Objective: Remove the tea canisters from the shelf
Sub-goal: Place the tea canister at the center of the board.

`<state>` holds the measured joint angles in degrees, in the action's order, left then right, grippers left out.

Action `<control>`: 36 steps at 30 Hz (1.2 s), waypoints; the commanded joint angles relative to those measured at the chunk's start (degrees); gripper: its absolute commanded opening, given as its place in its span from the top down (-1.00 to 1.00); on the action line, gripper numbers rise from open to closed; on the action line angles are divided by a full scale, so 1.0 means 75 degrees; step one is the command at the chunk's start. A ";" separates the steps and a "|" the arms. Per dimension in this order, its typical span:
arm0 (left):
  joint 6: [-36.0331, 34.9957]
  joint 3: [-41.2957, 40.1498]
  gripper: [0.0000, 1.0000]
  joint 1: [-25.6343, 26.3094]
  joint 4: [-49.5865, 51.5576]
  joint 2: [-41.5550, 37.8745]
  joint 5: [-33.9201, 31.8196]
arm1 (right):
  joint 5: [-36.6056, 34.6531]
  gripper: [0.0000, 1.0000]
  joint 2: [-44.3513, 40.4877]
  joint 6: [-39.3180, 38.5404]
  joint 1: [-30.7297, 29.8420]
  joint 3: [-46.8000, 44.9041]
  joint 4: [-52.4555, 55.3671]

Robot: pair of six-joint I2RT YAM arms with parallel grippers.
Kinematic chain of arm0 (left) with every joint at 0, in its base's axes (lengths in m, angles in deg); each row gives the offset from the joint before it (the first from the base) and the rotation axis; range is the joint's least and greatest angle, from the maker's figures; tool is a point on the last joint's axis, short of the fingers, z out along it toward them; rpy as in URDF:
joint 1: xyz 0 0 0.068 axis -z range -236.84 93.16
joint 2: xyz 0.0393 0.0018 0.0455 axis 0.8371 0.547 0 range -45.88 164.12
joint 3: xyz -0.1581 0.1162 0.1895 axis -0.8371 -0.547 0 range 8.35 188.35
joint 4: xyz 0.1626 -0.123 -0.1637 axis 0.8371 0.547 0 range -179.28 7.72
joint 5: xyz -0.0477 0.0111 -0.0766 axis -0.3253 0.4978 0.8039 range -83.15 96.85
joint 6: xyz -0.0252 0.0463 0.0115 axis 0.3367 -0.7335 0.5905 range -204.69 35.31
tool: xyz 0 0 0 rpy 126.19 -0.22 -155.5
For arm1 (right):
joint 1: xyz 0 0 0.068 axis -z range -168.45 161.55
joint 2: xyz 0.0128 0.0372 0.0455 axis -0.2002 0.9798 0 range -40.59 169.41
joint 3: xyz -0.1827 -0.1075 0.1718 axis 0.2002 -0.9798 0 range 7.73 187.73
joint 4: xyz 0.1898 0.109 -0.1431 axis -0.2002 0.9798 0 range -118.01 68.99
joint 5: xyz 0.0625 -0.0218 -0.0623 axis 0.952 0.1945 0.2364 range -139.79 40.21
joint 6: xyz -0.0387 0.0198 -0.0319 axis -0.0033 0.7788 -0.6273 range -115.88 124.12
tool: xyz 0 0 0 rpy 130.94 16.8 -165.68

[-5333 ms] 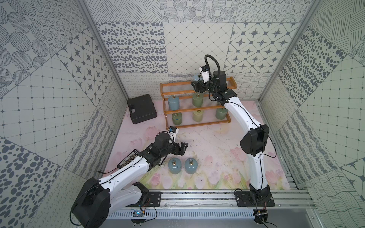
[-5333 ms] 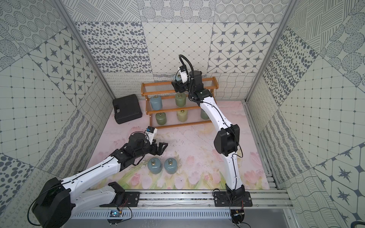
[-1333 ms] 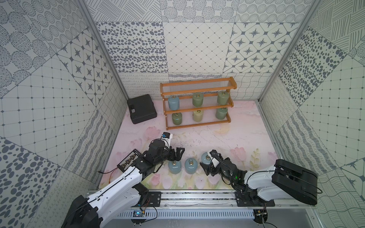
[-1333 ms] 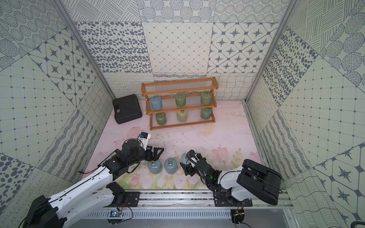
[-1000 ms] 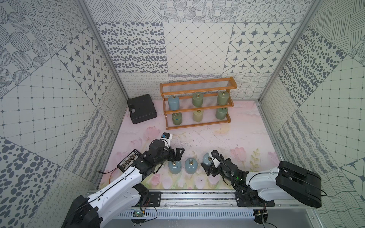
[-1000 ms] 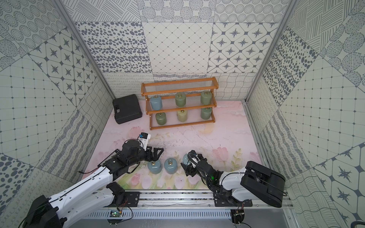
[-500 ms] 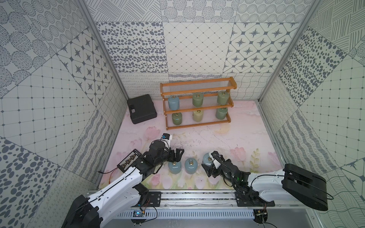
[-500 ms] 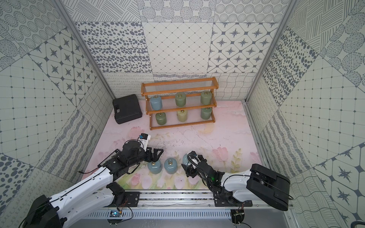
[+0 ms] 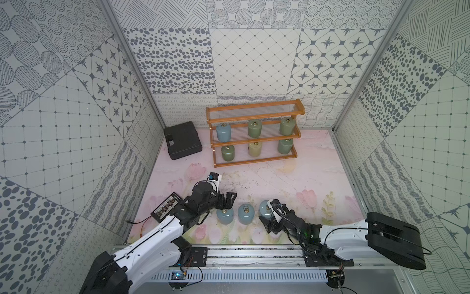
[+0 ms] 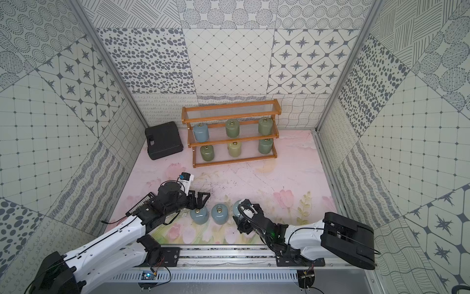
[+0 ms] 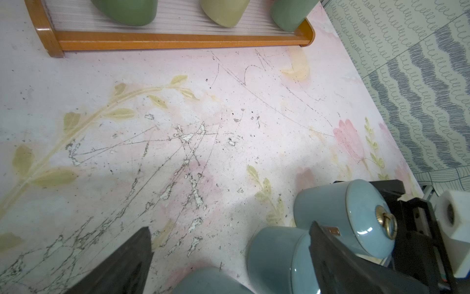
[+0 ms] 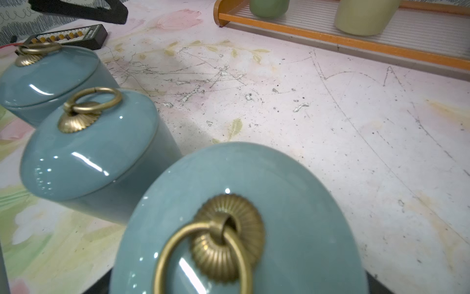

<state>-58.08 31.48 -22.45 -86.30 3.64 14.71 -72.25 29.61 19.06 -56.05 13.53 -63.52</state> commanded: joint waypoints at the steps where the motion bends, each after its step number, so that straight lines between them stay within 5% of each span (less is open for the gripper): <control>1: -0.0044 -0.0026 -1.00 0.0011 -0.0164 -0.0031 -0.0104 | -0.0215 -0.84 -0.0245 0.0212 -0.0080 -0.0077 -0.0025; 23: -0.0153 0.0011 -1.00 0.0014 -0.0163 -0.0010 -0.0223 | -0.0463 -0.99 -0.1114 0.0210 -0.0187 0.0072 0.0810; 36: -0.0712 0.0996 -1.00 0.0020 0.0078 0.0427 -0.0911 | -0.0299 -0.99 -0.3641 0.0084 -0.0188 0.0920 0.3598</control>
<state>-59.78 35.40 -22.45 -85.77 5.08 11.39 -74.45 5.52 20.21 -57.23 17.64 -42.19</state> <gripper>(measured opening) 0.999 0.996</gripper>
